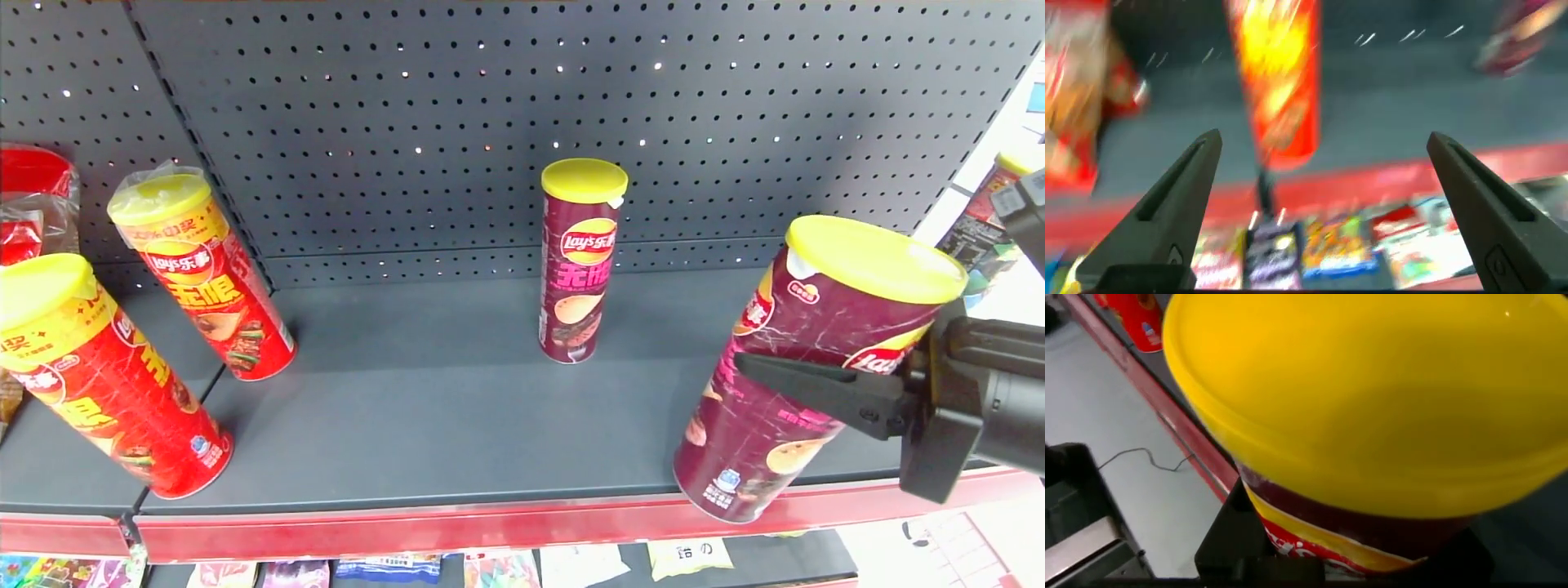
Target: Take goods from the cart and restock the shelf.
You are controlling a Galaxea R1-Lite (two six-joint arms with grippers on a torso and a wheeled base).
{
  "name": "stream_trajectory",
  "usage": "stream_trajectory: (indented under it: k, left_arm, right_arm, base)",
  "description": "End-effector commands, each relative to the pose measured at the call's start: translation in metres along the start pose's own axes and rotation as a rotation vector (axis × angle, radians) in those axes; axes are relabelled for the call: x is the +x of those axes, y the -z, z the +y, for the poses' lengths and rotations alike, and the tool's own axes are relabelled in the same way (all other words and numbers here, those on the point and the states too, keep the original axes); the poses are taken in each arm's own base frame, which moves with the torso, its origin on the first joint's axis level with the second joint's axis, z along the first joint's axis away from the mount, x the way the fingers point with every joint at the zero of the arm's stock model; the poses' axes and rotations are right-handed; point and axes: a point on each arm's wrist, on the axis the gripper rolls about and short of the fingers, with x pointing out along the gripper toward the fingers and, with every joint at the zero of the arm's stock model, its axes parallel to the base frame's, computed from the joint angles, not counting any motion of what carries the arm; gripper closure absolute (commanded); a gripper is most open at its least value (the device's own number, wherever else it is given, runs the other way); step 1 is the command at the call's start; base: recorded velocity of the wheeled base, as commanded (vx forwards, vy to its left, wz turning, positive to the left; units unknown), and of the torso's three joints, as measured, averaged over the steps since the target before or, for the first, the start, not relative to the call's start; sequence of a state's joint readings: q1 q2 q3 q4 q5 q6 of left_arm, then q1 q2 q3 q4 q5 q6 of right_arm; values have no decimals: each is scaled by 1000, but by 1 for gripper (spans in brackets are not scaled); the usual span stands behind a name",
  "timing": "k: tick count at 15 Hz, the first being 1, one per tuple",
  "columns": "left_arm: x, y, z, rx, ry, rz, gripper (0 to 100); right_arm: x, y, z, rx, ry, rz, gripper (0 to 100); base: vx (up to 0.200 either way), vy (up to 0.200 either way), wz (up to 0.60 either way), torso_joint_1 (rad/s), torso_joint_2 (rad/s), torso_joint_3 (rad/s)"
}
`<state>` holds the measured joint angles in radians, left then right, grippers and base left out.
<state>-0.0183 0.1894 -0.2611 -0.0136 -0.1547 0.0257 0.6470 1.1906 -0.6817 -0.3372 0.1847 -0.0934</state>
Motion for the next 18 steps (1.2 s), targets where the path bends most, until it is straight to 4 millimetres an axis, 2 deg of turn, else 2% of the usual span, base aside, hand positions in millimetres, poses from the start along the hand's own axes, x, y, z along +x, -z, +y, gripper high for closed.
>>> stream_trajectory:
  k: [1, 2, 3, 5, 6, 9, 10, 12, 17, 18]
  left_arm:
    - [77, -84, 7, -21, 260, 123, 0]
    - [108, -76, -1, 87, 541, 187, 0]
    - [132, -75, -7, 121, 638, 217, 0]
    - [156, -87, -25, 140, 751, 215, 0]
    - [165, -92, -29, 141, 771, 212, 0]
    - [209, -108, -45, 137, 820, 213, 0]
    - [222, -110, -55, 138, 857, 215, 0]
    - [248, -109, -75, 138, 909, 235, 0]
    - [308, -103, -103, 151, 895, 257, 0]
    - [312, -102, -106, 152, 900, 259, 0]
  right_arm:
    - [-3, -2, -1, -1, 18, -12, 100]
    - [-12, -7, -2, -1, 87, -39, 100]
    - [-15, -4, -2, 6, 91, -35, 100]
    - [-21, 3, -1, 23, 99, -26, 100]
    - [-21, 4, -2, 24, 100, -24, 100]
    - [-20, 3, -2, 30, 104, -26, 100]
    - [-19, 4, -2, 31, 105, -21, 100]
    - [-19, 4, -2, 31, 104, -18, 100]
    - [-18, 4, -7, 36, 130, -15, 100]
    - [-18, 4, -8, 36, 132, -15, 100]
  base:
    - [0, 0, 0, 0, 0, 0]
    - [0, 0, 0, 0, 0, 0]
    - [0, 0, 0, 0, 0, 0]
    - [0, 0, 0, 0, 0, 0]
    - [0, 0, 0, 0, 0, 0]
    - [0, 0, 0, 0, 0, 0]
    - [0, 0, 0, 0, 0, 0]
    - [0, 0, 0, 0, 0, 0]
    - [0, 0, 0, 0, 0, 0]
    - [0, 0, 0, 0, 0, 0]
